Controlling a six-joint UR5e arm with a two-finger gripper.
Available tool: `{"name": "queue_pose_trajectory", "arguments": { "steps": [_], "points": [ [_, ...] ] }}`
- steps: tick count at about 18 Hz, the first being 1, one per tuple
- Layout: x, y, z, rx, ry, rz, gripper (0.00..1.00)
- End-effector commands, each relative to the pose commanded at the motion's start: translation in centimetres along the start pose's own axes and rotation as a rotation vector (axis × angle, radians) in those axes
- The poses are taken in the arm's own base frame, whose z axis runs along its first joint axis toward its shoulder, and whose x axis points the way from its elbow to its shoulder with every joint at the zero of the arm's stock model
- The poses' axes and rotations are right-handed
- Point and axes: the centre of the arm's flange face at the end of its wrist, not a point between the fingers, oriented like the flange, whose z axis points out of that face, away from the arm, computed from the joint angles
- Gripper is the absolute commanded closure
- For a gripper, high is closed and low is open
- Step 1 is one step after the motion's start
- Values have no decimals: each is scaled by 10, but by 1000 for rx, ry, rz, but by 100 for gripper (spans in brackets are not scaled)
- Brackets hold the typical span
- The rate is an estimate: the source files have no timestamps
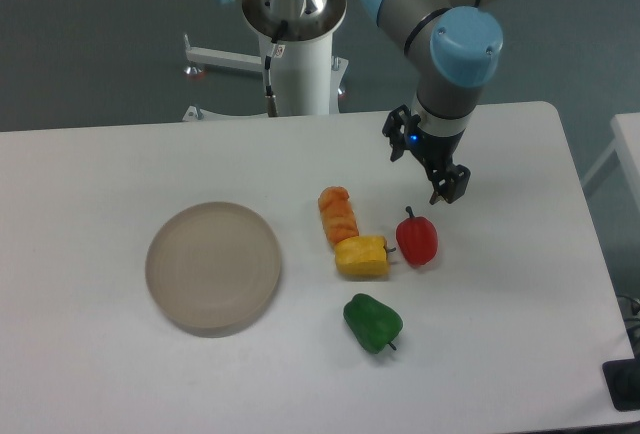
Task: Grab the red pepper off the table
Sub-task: 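Move the open gripper over the red bell pepper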
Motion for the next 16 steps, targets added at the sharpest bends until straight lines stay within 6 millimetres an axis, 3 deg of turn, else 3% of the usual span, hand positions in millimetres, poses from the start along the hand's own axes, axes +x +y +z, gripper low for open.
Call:
{"name": "queue_pose_trajectory", "arguments": {
  "steps": [6,10,13,16],
  "points": [
    [-5,7,-1,13,-6,-13,0],
    [-25,24,29,-5,6,-101,0],
    [-31,26,35,-12,11,-382,0],
    [-33,26,45,-26,23,-534,0]
  ]
}}
